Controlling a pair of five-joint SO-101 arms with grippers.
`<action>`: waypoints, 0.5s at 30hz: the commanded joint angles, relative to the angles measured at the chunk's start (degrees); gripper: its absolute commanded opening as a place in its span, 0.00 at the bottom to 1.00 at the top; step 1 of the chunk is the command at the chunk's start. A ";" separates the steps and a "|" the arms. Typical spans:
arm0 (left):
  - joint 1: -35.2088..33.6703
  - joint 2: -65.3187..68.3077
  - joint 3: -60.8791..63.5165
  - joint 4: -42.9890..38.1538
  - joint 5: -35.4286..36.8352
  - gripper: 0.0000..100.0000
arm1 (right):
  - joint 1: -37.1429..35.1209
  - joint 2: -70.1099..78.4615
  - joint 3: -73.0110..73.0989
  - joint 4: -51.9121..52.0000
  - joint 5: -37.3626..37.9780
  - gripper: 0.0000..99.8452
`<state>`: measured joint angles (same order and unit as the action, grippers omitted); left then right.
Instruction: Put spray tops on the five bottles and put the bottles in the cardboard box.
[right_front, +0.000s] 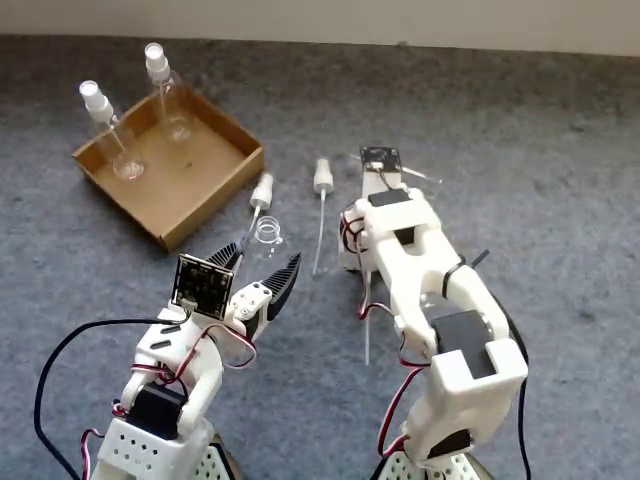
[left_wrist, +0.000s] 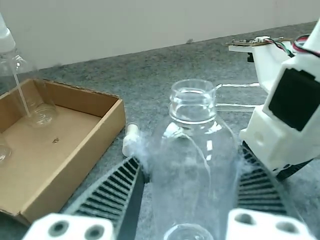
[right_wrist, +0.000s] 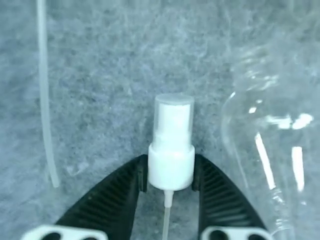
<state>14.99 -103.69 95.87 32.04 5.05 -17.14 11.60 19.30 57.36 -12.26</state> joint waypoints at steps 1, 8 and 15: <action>-0.04 -1.01 1.27 -1.41 0.26 0.15 | 0.57 -1.01 -3.21 -1.63 -0.18 0.04; 0.13 -1.01 1.27 -3.08 0.44 0.15 | 0.66 -6.20 -3.21 -1.27 -0.18 0.03; 4.97 -1.01 1.27 -2.90 0.35 0.15 | 0.66 -22.02 -2.86 -1.19 -0.18 0.03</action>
<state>16.31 -103.69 95.87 30.64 5.05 -17.23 -1.41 19.30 57.10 -12.26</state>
